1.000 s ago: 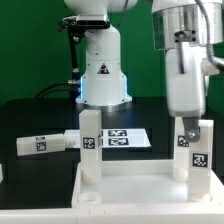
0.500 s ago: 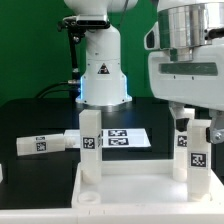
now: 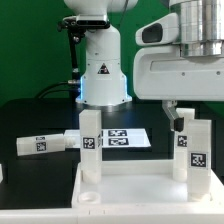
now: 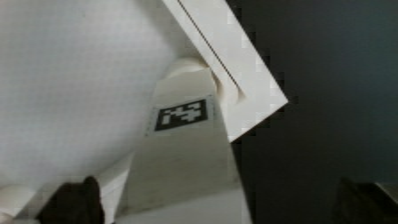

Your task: Assemble desk

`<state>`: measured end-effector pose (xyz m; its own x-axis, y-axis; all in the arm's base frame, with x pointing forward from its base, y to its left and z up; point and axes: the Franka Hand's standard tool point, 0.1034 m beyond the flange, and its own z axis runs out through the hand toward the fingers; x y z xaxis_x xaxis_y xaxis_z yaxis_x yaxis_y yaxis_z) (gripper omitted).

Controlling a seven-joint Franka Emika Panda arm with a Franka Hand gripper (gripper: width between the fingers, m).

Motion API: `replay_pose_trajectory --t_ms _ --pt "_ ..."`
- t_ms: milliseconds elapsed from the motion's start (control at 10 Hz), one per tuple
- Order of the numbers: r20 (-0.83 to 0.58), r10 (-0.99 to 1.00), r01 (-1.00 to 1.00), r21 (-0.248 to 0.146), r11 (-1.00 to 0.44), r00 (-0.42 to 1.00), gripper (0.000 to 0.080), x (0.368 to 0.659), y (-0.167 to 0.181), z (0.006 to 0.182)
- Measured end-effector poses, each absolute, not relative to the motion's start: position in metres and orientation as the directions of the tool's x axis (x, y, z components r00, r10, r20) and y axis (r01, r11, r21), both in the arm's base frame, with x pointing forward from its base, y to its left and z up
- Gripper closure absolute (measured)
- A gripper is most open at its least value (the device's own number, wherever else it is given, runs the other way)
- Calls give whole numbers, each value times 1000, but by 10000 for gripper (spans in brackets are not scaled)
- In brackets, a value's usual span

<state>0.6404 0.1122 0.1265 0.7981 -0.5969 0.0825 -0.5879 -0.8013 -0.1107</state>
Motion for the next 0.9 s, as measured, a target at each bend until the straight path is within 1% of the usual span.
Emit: replay_pose_trajectory --t_ms 100,200,300,400,600,700,800,900 --pt "82 -601 -592 -110 -798 795 282 640 111 126" --pt "73 -659 -649 -116 -751 749 282 640 111 126" --pt "63 -717 -707 -121 -696 694 422 640 111 126" --pt "49 -784 -776 -123 -619 618 514 640 110 125" --pt "-2 -946 -940 -112 -321 323 514 637 112 125" --pt "-21 -981 -977 -103 -188 191 514 638 112 125" --pt "-53 -998 -994 -97 41 -36 514 638 112 124" --pt "-91 -961 -958 -97 269 -261 514 640 115 123"
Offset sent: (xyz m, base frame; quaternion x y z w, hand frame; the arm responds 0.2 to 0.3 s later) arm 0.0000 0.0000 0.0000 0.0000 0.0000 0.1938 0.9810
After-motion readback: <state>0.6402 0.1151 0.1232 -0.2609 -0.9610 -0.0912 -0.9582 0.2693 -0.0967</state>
